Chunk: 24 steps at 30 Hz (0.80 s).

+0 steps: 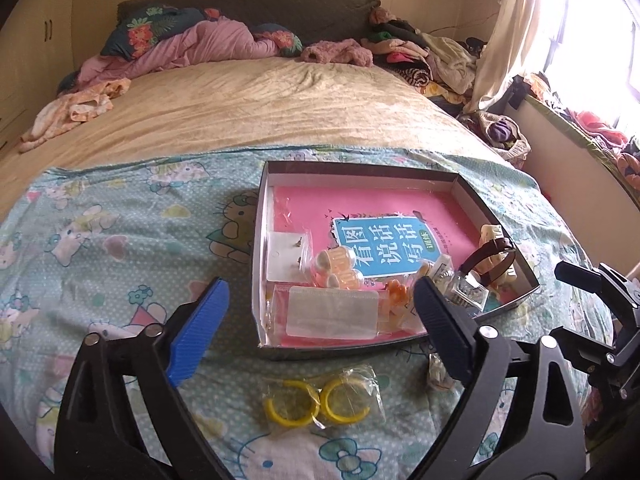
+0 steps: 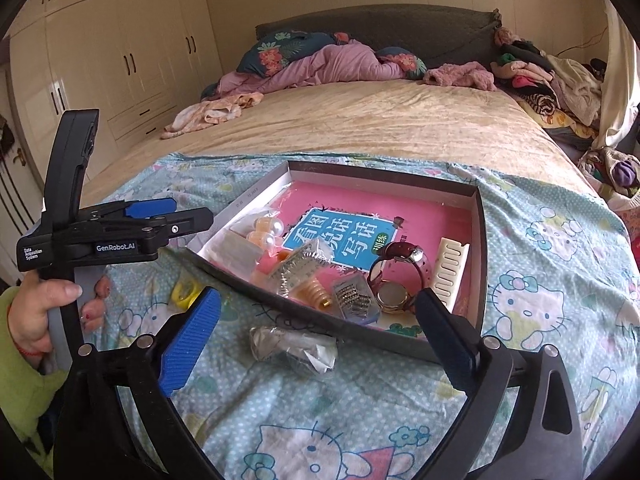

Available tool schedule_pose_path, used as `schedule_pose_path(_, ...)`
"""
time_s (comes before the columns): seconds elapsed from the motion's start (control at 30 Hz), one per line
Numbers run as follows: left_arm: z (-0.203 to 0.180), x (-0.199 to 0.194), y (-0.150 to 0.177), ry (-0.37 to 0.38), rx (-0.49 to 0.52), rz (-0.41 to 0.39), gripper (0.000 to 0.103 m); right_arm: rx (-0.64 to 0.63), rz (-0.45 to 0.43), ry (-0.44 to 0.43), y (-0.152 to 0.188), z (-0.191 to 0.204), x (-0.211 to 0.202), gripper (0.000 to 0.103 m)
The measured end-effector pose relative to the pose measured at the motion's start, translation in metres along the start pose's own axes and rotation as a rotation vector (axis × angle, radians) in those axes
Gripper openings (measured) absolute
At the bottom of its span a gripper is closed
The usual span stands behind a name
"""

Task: Organize jewelry
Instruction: 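Withdraw both tools toward the yellow earring bag and foil bag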

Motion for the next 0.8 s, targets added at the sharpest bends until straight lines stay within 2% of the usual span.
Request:
schedule_pose_path(0.1,-0.003,-0.009,0.000,-0.014,0.014,-0.015,0.093,-0.004,-0.010,-0.001,-0.001,0.002,-0.007,0.097)
schedule_pose_path(0.43,-0.012,-0.031,0.007,-0.035,0.030,-0.036,0.093,-0.010,-0.024,-0.009,0.002,0.008,-0.025,0.098)
schedule_pose_path(0.8,-0.015,-0.035,0.027,-0.073,0.053,-0.008,0.093,-0.023,0.001,-0.026,0.015,0.020,-0.029,0.098)
Point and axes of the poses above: each gripper's, at about its wrist camera, not at the fingertips, and x roughly the way its jaws point, z to its left, y to its underside, the point moved 4 cm from there along x, roughly the way its jaws point, and after that the axes turned 13 degrees about y, right-handed, at the moved point
